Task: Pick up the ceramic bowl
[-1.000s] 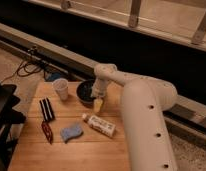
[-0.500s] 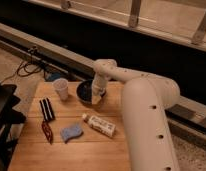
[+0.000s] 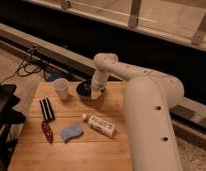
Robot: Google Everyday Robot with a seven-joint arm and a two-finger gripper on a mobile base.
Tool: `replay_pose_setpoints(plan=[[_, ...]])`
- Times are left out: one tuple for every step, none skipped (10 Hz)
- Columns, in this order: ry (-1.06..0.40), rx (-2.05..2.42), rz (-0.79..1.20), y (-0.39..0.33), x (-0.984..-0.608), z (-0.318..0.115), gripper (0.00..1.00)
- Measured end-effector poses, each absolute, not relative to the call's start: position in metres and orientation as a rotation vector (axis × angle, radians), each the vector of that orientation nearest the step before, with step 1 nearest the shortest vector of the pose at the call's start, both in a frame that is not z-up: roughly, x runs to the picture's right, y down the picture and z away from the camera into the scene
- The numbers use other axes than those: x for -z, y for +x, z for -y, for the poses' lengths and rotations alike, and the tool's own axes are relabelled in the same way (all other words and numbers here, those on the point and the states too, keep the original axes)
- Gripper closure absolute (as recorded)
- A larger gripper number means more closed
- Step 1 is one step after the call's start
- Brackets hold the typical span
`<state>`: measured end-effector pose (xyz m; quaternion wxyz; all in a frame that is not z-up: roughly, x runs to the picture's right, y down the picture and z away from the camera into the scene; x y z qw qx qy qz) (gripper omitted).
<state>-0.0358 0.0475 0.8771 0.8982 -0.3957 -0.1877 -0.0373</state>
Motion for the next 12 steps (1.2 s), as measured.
replay_pose_setpoints(plan=[[-0.816,0.081,0.394,-0.036,-0.876,-0.046,0.84],[-0.817,0.081,0.395,-0.037,-0.876,-0.047,0.84],[-0.817,0.081,0.395,-0.037,-0.876,-0.047,0.84],[-0.817,0.081,0.395,-0.037,-0.876,-0.047,0.84],[-0.817,0.081,0.395,-0.037,-0.876,-0.047,0.84],[-0.817,0.082,0.396,-0.037,-0.876,-0.047,0.84],[-0.817,0.082,0.396,-0.037,-0.876,-0.047,0.84],[-0.816,0.082,0.397,-0.038,-0.876,-0.046,0.84],[-0.814,0.086,0.400,-0.038,-0.873,-0.044,0.84],[-0.814,0.096,0.407,-0.038,-0.864,-0.036,0.84],[-0.812,0.103,0.412,-0.039,-0.855,-0.028,0.84],[-0.812,0.110,0.417,-0.039,-0.848,-0.023,0.84]])
